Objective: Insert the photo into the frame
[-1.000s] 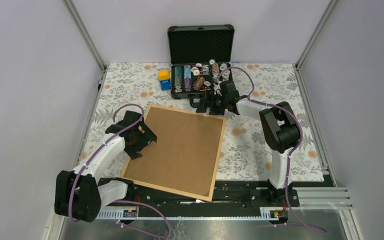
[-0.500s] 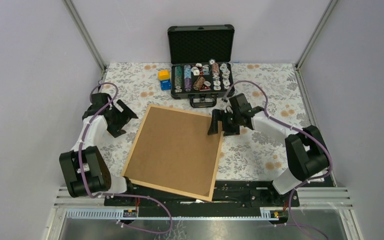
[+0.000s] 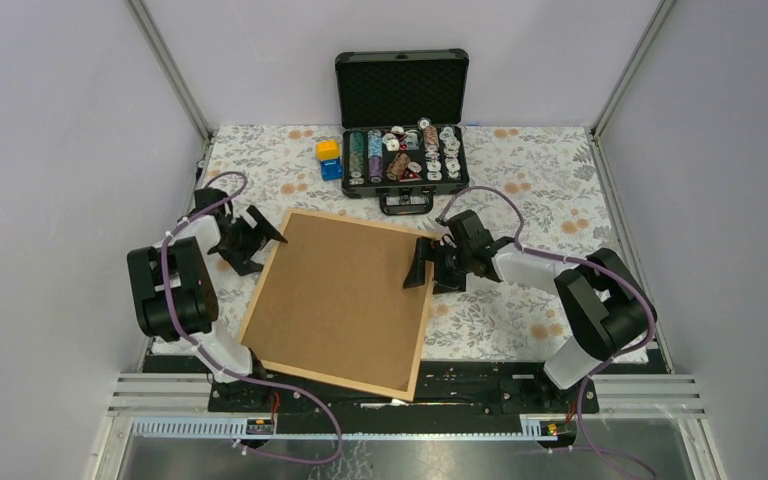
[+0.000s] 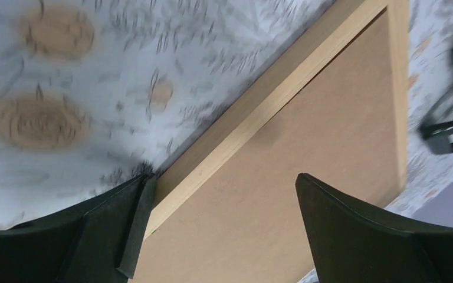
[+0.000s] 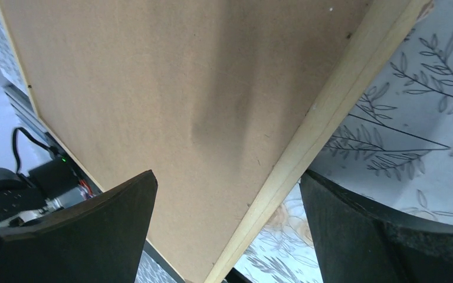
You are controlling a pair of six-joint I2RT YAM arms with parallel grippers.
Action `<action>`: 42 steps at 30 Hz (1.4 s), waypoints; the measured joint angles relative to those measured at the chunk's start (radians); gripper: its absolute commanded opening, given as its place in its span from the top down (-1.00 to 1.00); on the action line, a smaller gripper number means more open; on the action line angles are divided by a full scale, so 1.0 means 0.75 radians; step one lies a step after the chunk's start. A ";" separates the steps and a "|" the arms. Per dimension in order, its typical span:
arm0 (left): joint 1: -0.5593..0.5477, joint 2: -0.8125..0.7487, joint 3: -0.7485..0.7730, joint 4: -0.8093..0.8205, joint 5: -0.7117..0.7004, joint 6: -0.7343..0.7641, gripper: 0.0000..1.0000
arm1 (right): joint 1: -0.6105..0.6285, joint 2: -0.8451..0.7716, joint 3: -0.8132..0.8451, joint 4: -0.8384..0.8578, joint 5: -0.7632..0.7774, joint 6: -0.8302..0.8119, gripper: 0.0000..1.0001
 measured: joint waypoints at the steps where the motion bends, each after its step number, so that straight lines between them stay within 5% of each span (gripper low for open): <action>1: 0.001 0.027 0.025 0.005 0.028 -0.007 -0.97 | 0.017 0.011 -0.002 0.038 0.003 0.025 -0.97; 9: 0.018 0.329 0.346 0.250 0.089 -0.112 -0.97 | 0.138 0.124 0.020 0.297 0.005 0.304 -0.98; 14: 0.026 0.566 0.661 0.341 0.048 -0.117 -0.97 | 0.321 0.399 0.283 0.370 -0.111 0.458 -0.98; 22: 0.012 0.696 1.014 0.089 -0.104 -0.004 -0.97 | 0.604 0.627 0.546 0.513 -0.163 0.509 -0.99; 27: -0.053 0.634 0.998 -0.080 -0.152 0.049 -0.97 | 0.527 0.428 0.492 0.295 -0.074 0.259 -0.99; 32: -0.221 0.421 0.864 -0.125 -0.188 0.071 -0.97 | 0.250 0.241 0.505 0.146 -0.038 0.042 -0.99; 37: -0.298 -0.013 0.477 -0.141 -0.319 0.040 -0.97 | 0.048 0.440 0.723 0.063 -0.063 -0.082 -0.98; 42: -0.058 -0.439 0.117 -0.222 -0.684 -0.023 -0.97 | 0.069 0.701 0.929 -0.028 -0.110 -0.138 -0.99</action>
